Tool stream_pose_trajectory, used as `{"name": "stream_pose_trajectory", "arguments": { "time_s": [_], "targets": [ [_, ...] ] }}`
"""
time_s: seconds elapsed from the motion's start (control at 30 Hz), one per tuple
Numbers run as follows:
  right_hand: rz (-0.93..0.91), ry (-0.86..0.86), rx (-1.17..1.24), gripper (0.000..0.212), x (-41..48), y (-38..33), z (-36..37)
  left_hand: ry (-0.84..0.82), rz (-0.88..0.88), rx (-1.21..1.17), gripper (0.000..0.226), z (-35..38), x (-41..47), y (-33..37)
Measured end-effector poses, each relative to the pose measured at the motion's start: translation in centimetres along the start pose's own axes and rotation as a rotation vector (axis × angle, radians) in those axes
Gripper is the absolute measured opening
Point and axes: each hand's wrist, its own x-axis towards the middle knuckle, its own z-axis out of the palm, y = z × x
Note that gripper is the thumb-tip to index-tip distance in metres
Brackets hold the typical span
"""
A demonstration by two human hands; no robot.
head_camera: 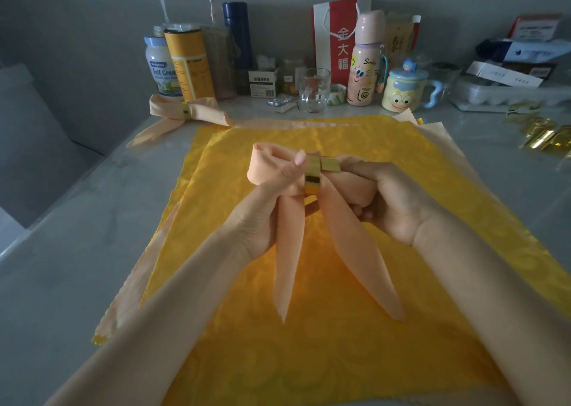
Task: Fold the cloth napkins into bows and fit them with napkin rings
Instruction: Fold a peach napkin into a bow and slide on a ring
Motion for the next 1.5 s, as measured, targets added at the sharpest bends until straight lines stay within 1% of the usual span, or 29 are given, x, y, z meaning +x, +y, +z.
{"name": "stream_pose_trajectory", "arguments": {
  "time_s": [0.03,0.07,0.13,0.2,0.23,0.33,0.37,0.43,0.5,0.57,0.6,0.67,0.7,0.77,0.83,0.9,0.97,1.0,1.07,1.1,1.13,1.2,1.23,1.27,1.3,1.37,1.43,1.47,1.5],
  "targets": [
    [-0.032,0.013,-0.04,0.021,0.1,0.1,0.3,-0.018,-0.023,-0.045,0.083,0.3,-0.4,0.1],
    [-0.059,0.047,-0.058,0.022,0.2,0.3,0.5,-0.003,-0.04,-0.059,0.075,0.5,-0.8,0.0],
    [-0.102,0.131,-0.08,0.034,0.4,0.7,0.7,0.05,-0.036,-0.08,0.061,0.6,-1.1,-0.6],
    [-0.146,0.17,-0.107,0.027,0.4,1.1,0.9,0.107,-0.015,-0.055,0.055,0.7,-0.6,-1.0],
    [-0.153,0.181,-0.097,0.023,0.4,1.2,1.0,0.104,-0.016,-0.044,0.051,0.6,-0.5,-1.0],
    [-0.111,0.149,-0.011,0.013,0.2,0.8,1.1,0.051,-0.072,-0.056,0.035,0.1,-0.2,-0.8],
    [-0.071,0.127,0.036,0.012,0.2,0.6,0.9,0.029,-0.077,-0.064,0.03,-0.1,0.0,-0.8],
    [0.01,0.108,0.152,0.019,0.2,0.2,0.6,-0.006,-0.071,-0.082,0.024,-0.6,0.2,-0.6],
    [0.034,0.094,0.249,0.018,0.3,0.0,0.4,-0.062,-0.06,-0.087,0.031,-0.8,0.2,-0.5],
    [-0.006,0.071,0.338,0.012,0.2,0.0,0.3,-0.108,-0.05,-0.089,0.041,-1.0,0.2,-0.4],
    [-0.042,0.048,0.394,0.012,0.3,0.2,0.1,-0.104,-0.05,-0.111,0.044,-1.0,0.2,-0.3],
    [-0.094,-0.022,0.463,0.02,0.6,0.5,0.0,-0.078,-0.053,-0.172,0.044,-1.3,0.3,-0.1],
    [-0.093,-0.047,0.441,0.026,0.6,0.7,0.1,-0.059,-0.059,-0.193,0.043,-1.5,0.5,-0.2],
    [-0.044,-0.052,0.314,0.041,0.8,1.1,0.4,-0.007,-0.072,-0.195,0.043,-1.6,0.7,-0.2],
    [-0.031,-0.036,0.217,0.05,0.9,1.4,0.7,0.031,-0.066,-0.148,0.033,-1.5,0.8,-0.3],
    [-0.074,-0.088,0.245,0.049,0.7,1.3,0.9,0.051,-0.044,-0.107,0.026,-1.4,0.8,-0.4],
    [-0.09,-0.138,0.345,0.047,0.4,1.2,1.2,0.052,-0.02,-0.07,0.025,-1.1,0.7,-0.5],
    [-0.073,-0.127,0.338,0.047,0.4,1.2,1.3,0.056,-0.011,-0.044,0.027,-0.8,0.6,-0.4],
    [-0.05,-0.057,0.219,0.041,0.6,1.4,1.3,0.055,0.024,0.043,0.031,0.0,0.3,-0.6],
    [-0.052,-0.038,0.17,0.037,0.5,1.4,1.3,0.078,0.075,0.092,0.022,0.1,0.5,-1.0],
    [-0.061,-0.04,0.145,0.033,0.4,1.3,1.4,0.1,0.136,0.137,0.004,0.6,0.4,-0.9],
    [-0.085,-0.057,0.139,0.032,0.2,1.1,1.3,0.093,0.258,0.252,0.015,0.9,0.4,-1.1],
    [-0.082,-0.043,0.143,0.032,0.0,0.9,1.2,0.085,0.288,0.282,0.009,0.9,0.7,-1.4],
    [-0.064,-0.021,0.145,0.032,-0.1,0.7,1.1,0.117,0.31,0.314,0.009,0.8,0.9,-1.7],
    [-0.041,-0.003,0.144,0.032,-0.1,0.7,1.1,0.116,0.336,0.342,0.018,0.6,0.9,-1.8],
    [-0.039,0.015,0.167,0.021,-0.1,0.8,1.3,0.074,0.303,0.44,0.021,0.4,0.6,-2.0],
    [-0.09,0.04,0.228,0.013,0.1,1.0,1.7,0.082,0.336,0.526,0.04,0.2,0.2,-2.3],
    [-0.116,0.064,0.265,0.019,0.1,1.1,1.9,0.143,0.362,0.545,0.043,0.2,0.1,-2.3],
    [-0.14,0.106,0.299,0.032,0.3,1.2,2.1,0.201,0.387,0.56,0.047,0.2,0.1,-2.4]
  ]
}}
